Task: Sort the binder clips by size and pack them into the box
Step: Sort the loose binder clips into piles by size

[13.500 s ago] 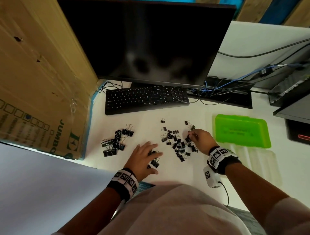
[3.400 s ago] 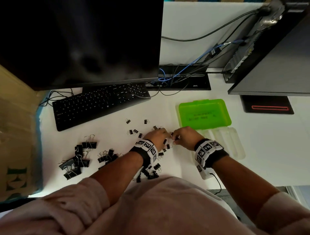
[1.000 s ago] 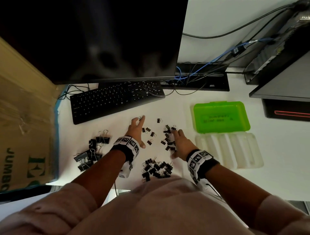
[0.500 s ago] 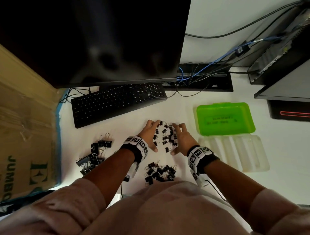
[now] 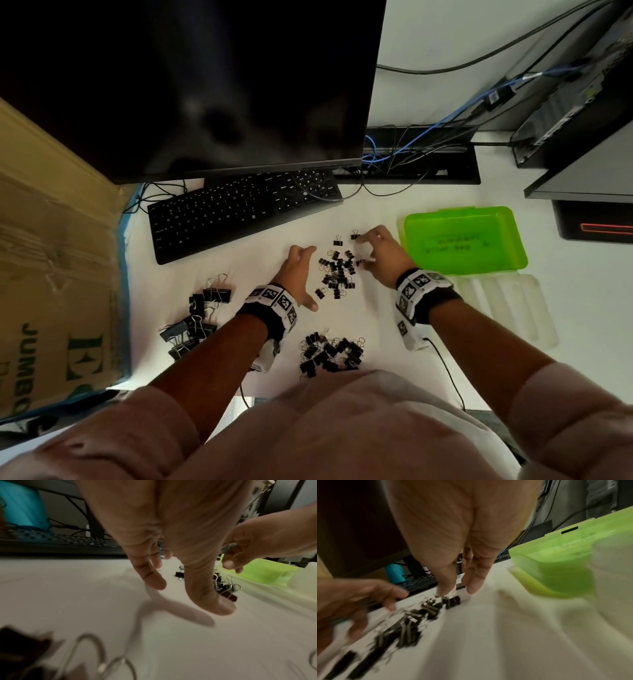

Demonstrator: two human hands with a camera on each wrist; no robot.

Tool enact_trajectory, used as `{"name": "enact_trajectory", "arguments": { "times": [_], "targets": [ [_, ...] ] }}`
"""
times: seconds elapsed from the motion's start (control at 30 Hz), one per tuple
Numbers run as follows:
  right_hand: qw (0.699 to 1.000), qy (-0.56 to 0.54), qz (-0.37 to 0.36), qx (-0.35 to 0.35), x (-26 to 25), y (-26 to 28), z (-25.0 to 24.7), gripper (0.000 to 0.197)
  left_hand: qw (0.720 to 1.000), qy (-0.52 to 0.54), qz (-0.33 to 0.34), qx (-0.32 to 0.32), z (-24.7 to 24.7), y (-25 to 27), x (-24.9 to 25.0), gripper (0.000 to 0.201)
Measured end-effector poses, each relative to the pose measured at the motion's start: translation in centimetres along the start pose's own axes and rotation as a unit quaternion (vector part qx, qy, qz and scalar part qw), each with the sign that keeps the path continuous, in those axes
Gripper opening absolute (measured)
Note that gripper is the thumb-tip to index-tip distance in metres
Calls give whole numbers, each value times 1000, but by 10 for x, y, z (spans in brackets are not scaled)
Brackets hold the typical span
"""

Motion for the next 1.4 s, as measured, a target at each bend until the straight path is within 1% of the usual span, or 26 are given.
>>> {"name": "enact_trajectory", "arguments": {
  "times": [0.03,0.07,0.13,0.17,0.23,0.3,0.4,0.5,0.57,0.67,0.77,0.8,0.87,0.93,1.0,1.03,1.1,1.17,1.2,1.3,1.4],
  "targets": [
    [1000,15,5,9,1,-6,-4,59,1000,-2,-16,-9,1,2,-3,127],
    [999,34,6,0,0,-11,-5,67,1000,-5,-26,-14,3,4,-4,129],
    [997,60,1,-45,-6,-17,0,79,999,-2,-33,-18,6,4,-1,133],
    [996,59,-8,-65,-10,-18,3,81,999,5,-34,-19,8,3,3,135],
    [994,48,-29,-91,-17,-16,10,77,999,29,-34,-21,11,-1,12,135],
    [994,27,-36,-101,-22,-12,13,71,998,46,-25,-18,14,-6,20,129],
    [996,-2,-20,-86,-16,-8,7,70,998,57,-12,-11,14,-12,23,114],
    [998,17,-13,-61,-2,-7,-5,70,997,76,-11,-3,7,-12,17,109],
    [997,23,-2,-70,6,-3,-7,73,996,81,-30,18,-2,-10,8,102],
    [994,34,-1,-103,5,2,1,97,992,74,-46,86,-21,-6,-5,82],
    [989,97,-30,-106,-7,0,10,113,984,103,-37,138,-40,-2,-11,59],
    [985,128,-42,-105,-11,-2,12,116,982,113,-26,150,-46,0,-13,58],
    [973,189,-76,-108,-21,-5,17,120,980,111,-8,168,-59,6,-17,62],
    [960,224,-107,-131,-29,-6,24,123,978,93,4,188,-68,16,-27,65],
    [950,236,-118,-165,-33,-6,31,119,974,89,-1,206,-74,23,-34,66],
    [949,234,-121,-172,-34,-5,33,114,973,93,-9,212,-75,26,-37,66],
    [952,226,-129,-158,-36,-1,36,96,974,102,-24,202,-72,31,-39,66],
    [961,210,-129,-122,-38,5,36,77,981,107,-34,161,-62,35,-35,65],
    [966,202,-122,-110,-38,7,37,70,986,104,-34,129,-54,35,-30,69],
    [979,165,-88,-85,-37,18,37,60,997,57,-29,36,-24,31,-11,92],
    [984,146,-76,-60,-35,33,37,46,1000,9,-12,-11,2,21,9,109]
  ]
}}
Point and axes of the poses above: each hand's wrist, its own y-axis away from the middle knuckle, its own z-axis out of the palm, x = y × z, the point moved 4 cm from there along -y, towards the middle knuckle, and after that the axes turned 10 degrees about x, right-handed, at the moved point
